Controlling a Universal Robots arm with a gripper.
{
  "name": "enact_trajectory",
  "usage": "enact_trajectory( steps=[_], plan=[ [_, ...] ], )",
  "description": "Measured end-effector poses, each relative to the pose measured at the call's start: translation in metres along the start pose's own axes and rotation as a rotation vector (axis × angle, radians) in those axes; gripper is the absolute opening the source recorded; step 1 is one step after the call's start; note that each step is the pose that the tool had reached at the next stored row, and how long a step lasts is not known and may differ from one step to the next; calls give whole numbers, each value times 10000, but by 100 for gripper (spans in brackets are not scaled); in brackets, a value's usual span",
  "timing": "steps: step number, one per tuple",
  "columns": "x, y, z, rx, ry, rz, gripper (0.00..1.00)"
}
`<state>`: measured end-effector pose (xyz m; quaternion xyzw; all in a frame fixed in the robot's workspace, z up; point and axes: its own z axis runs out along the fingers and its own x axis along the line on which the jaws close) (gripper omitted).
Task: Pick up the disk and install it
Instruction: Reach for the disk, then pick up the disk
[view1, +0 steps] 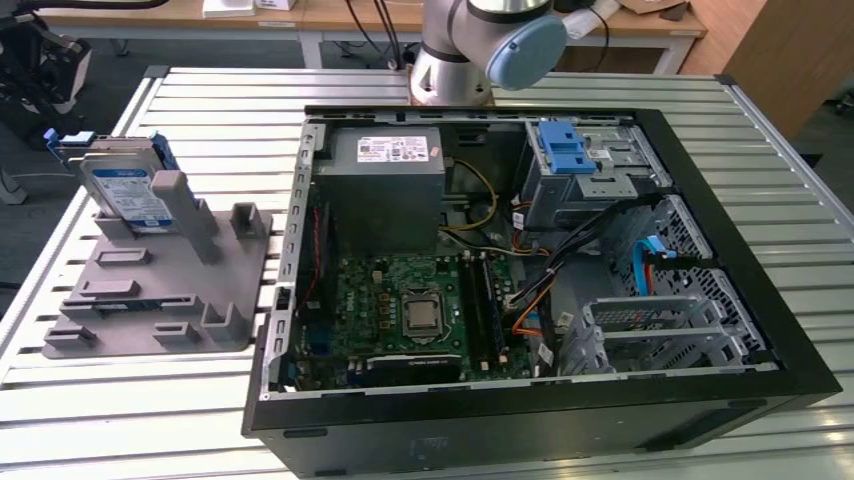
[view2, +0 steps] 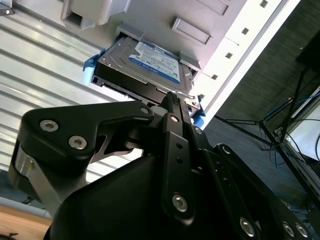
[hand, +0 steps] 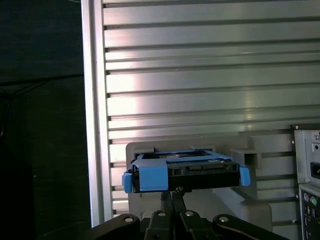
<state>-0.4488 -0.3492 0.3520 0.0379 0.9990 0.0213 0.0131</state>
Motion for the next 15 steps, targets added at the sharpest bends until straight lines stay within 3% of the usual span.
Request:
enact_trajectory(
  steps=[15],
  plan=[
    [8,0,0,-3,5,-106,15]
  ],
)
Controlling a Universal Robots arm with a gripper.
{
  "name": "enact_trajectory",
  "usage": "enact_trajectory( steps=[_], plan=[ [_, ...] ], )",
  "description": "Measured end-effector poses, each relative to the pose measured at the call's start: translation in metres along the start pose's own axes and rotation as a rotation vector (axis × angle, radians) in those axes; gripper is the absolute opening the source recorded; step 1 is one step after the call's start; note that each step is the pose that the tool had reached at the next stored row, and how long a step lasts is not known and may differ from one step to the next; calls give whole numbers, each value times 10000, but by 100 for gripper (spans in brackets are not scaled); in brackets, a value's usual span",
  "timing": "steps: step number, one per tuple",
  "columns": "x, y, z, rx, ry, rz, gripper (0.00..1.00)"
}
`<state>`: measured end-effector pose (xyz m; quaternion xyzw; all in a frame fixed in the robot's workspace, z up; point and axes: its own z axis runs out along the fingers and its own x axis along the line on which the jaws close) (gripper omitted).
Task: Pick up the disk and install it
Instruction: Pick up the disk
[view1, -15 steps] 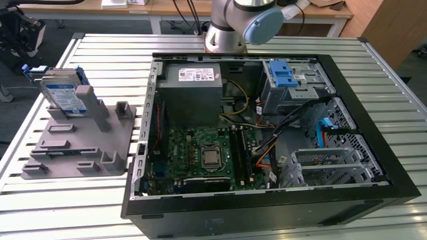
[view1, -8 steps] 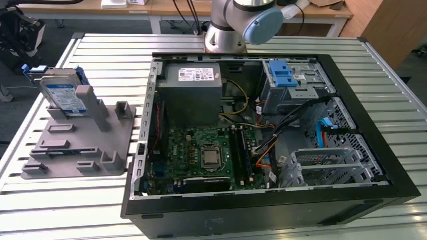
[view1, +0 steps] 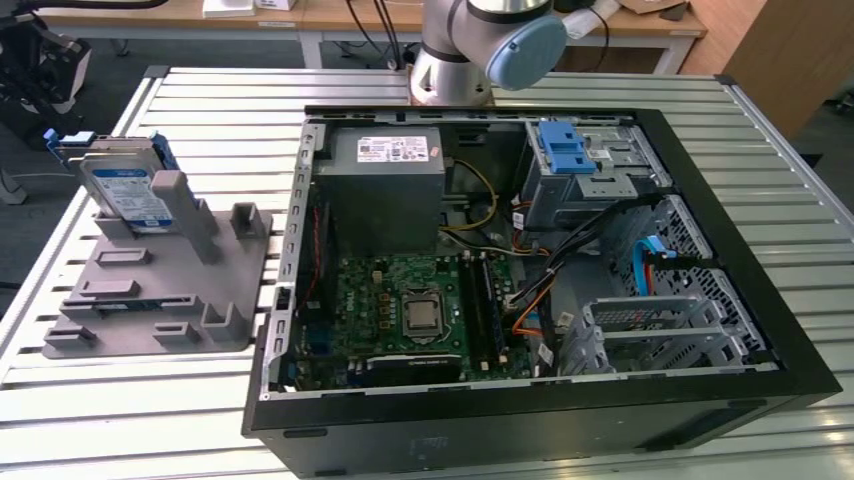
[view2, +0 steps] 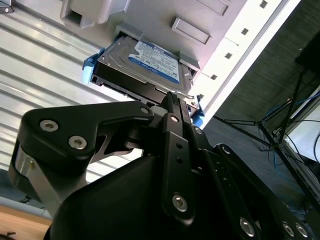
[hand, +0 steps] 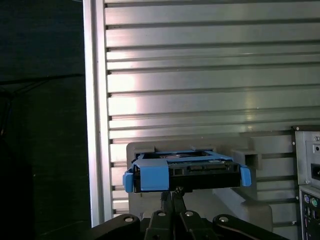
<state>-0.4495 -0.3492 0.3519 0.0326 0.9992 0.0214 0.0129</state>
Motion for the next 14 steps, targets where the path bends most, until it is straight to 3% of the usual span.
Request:
enact_trajectory(
  steps=[6,14],
  plan=[
    [1,0,0,-11,19,-452,15],
    [6,0,0,-34,62,-1429,15]
  ],
)
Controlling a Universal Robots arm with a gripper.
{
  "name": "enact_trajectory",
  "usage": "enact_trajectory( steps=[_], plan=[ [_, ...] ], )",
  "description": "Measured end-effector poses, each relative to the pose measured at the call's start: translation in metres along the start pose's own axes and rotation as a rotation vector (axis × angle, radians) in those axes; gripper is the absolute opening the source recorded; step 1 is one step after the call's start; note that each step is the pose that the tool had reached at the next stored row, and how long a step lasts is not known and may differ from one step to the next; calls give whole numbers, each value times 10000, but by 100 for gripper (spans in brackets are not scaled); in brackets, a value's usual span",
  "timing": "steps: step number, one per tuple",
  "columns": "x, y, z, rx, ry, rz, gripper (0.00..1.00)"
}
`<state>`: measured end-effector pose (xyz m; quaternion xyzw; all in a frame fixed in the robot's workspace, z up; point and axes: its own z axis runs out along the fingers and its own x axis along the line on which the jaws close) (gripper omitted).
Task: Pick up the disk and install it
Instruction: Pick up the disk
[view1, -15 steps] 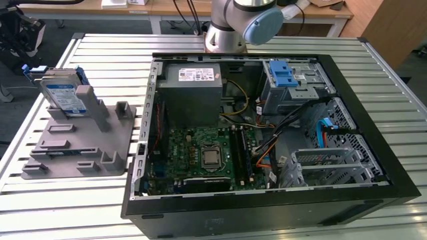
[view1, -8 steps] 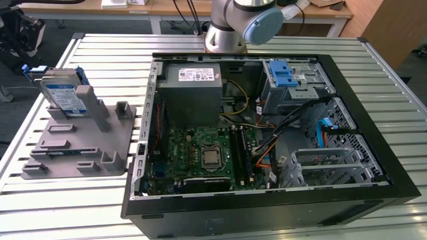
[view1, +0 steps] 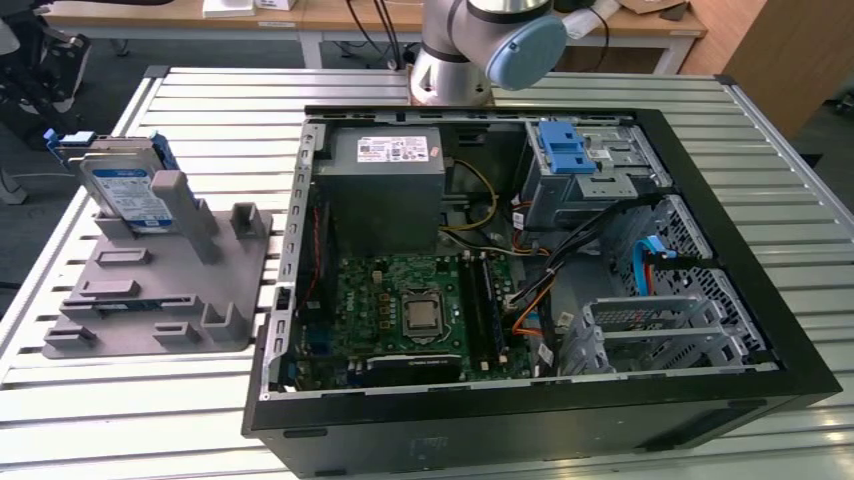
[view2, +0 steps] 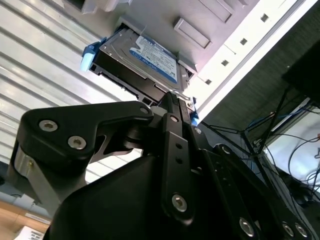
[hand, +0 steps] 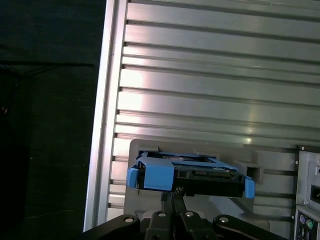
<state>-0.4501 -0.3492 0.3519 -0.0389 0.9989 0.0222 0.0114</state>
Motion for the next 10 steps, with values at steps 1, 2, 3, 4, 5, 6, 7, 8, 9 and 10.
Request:
enact_trajectory(
  steps=[1,2,3,4,5,6,7,8,9,10],
  plan=[
    [0,0,0,-2,4,-90,15],
    [0,0,0,-4,7,-160,15],
    [0,0,0,-5,9,-205,15],
    [0,0,0,-6,10,-232,15],
    [0,0,0,-6,11,-241,15],
    [0,0,0,-6,11,-242,15],
    [0,0,0,-6,11,-244,15],
    [0,0,0,-7,10,-245,15],
    [0,0,0,-7,11,-245,15],
    [0,0,1,-6,10,-246,15]
  ],
)
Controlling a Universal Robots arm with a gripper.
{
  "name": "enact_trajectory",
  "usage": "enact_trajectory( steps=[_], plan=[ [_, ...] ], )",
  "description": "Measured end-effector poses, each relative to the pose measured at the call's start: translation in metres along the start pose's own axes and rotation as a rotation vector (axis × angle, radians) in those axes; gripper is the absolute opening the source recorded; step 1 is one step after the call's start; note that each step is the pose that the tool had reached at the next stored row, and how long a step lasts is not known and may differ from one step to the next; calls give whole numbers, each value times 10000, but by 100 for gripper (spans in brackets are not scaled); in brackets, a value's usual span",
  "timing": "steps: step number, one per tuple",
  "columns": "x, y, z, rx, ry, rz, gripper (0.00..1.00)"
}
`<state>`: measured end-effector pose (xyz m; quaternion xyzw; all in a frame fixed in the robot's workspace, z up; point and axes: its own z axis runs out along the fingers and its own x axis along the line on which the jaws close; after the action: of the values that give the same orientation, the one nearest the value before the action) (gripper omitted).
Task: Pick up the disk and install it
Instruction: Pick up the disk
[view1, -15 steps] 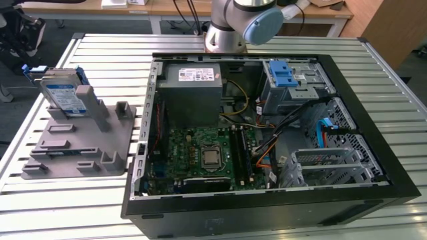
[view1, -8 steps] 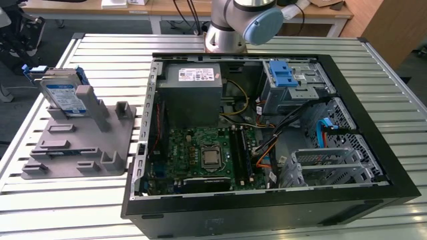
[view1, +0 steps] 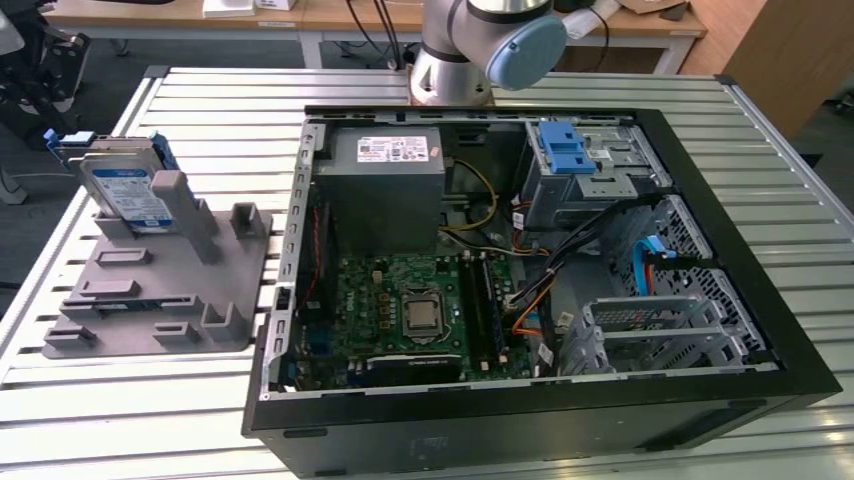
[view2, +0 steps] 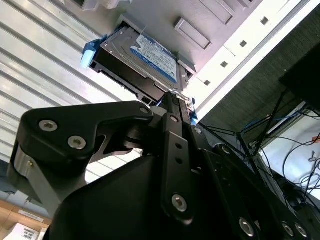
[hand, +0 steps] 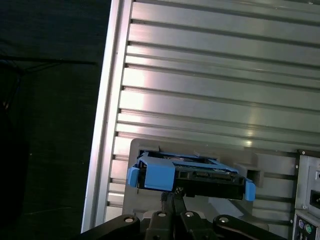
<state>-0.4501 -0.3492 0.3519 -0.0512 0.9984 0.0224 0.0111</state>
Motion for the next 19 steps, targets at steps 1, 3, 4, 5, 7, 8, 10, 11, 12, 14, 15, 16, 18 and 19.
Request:
enact_trajectory(
  steps=[1,3,4,5,7,8,10,11,12,14,15,16,18,19],
  plan=[
    [0,0,0,-1,0,-1,15],
    [0,0,0,0,1,-2,15],
    [0,0,0,0,1,-3,15],
    [0,0,0,-1,0,-4,15],
    [0,0,0,-1,1,-20,15],
    [0,0,0,-2,3,-49,15],
    [0,0,0,-4,6,-148,15],
    [0,0,0,-6,10,-219,15],
    [0,0,0,-7,14,-298,15],
    [1,0,-1,-12,22,-476,15],
    [2,0,-1,-14,26,-565,15],
    [2,1,-1,-16,31,-660,15],
    [3,0,-1,-20,37,-833,15],
    [4,0,0,-21,38,-867,15]
  ],
)
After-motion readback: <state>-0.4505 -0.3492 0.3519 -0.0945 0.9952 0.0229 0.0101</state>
